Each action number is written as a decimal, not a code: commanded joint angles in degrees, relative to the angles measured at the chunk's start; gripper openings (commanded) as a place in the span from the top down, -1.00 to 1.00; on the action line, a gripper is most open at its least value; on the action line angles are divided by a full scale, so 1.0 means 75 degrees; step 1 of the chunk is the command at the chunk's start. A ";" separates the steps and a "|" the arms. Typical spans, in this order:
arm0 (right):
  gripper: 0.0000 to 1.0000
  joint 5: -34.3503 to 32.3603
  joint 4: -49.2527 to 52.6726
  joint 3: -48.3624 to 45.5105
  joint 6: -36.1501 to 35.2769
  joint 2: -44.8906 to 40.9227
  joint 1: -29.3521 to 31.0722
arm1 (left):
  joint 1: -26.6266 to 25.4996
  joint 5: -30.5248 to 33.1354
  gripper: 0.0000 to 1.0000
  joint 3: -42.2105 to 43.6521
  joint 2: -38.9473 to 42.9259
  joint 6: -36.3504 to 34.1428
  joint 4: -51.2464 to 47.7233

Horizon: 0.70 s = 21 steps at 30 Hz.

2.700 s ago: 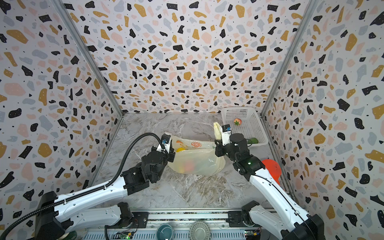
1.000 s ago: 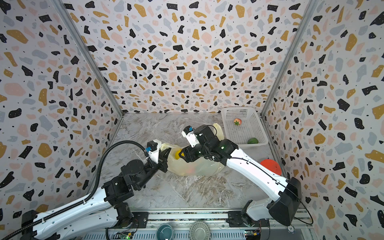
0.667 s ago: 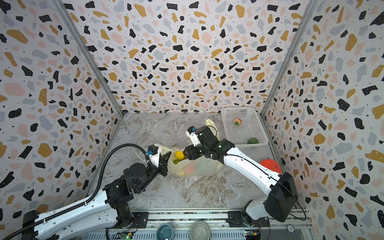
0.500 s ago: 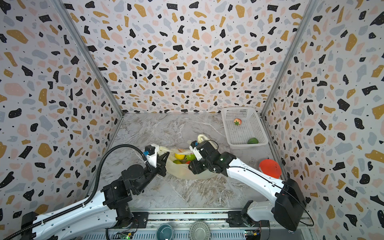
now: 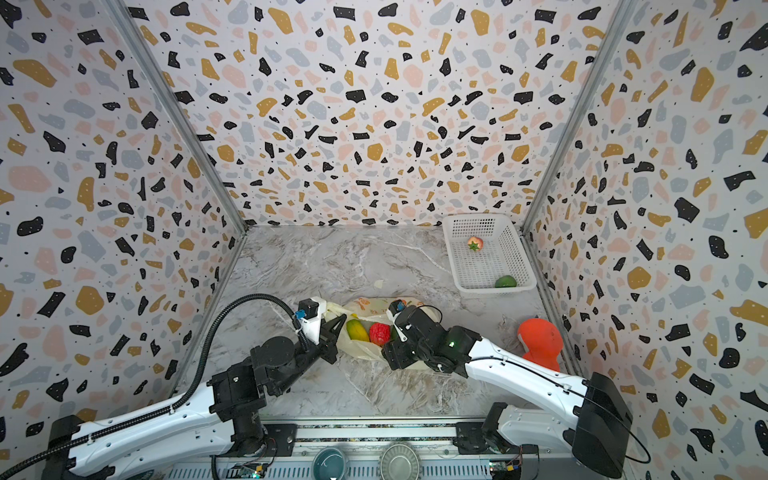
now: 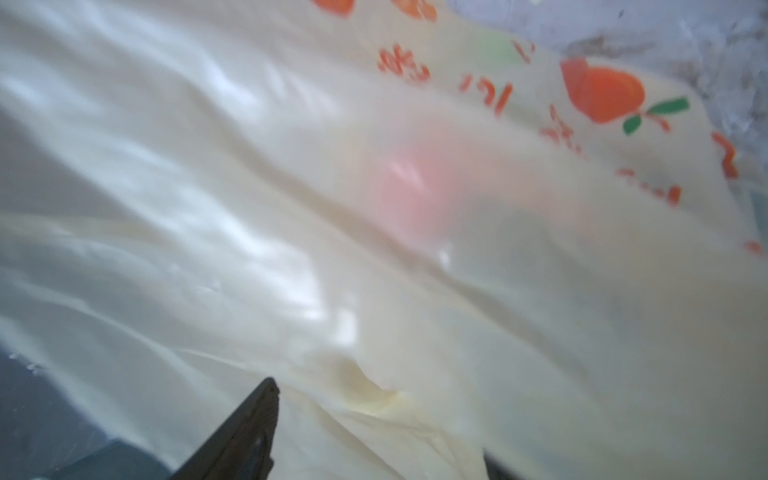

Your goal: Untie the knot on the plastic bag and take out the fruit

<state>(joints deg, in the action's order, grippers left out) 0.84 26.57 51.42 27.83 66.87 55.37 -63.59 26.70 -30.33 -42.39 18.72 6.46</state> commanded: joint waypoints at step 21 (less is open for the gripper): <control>-0.81 -0.1688 -0.2744 0.1429 -0.0292 0.2452 -0.1406 | -0.0562 0.1866 1.00 0.0109 -0.0120 0.0894 -0.1420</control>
<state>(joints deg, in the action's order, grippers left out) -6.28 9.06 59.64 27.55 84.64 46.17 -67.40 35.18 -28.53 -42.19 22.76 -0.27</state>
